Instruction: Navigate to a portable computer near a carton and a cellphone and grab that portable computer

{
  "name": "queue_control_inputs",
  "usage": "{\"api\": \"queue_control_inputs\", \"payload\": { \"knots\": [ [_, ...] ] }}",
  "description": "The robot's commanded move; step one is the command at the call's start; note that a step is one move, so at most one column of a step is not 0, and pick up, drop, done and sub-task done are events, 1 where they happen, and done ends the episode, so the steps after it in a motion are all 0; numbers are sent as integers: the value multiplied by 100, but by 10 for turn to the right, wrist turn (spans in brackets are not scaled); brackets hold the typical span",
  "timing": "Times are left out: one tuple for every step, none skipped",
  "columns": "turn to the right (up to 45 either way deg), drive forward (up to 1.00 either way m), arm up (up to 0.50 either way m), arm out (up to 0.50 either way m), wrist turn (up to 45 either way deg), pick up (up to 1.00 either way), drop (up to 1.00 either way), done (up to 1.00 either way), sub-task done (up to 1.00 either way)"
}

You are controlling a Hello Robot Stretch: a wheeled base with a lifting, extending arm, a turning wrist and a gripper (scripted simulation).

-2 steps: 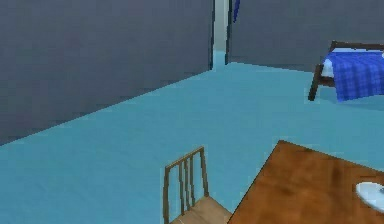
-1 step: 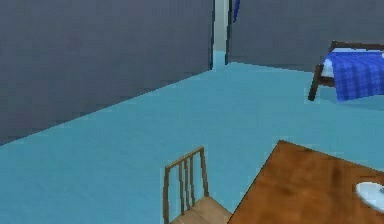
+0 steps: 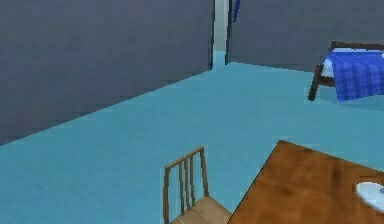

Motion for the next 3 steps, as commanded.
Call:
{"api": "queue_control_inputs", "payload": {
  "knots": [
    [0, 0, 0, 0, 450, 0, 0, 0, 0],
    [0, 0, 0, 0, 450, 0, 0, 0, 0],
    [0, 0, 0, 0, 120, 0, 0, 0, 0]
  ]
}}
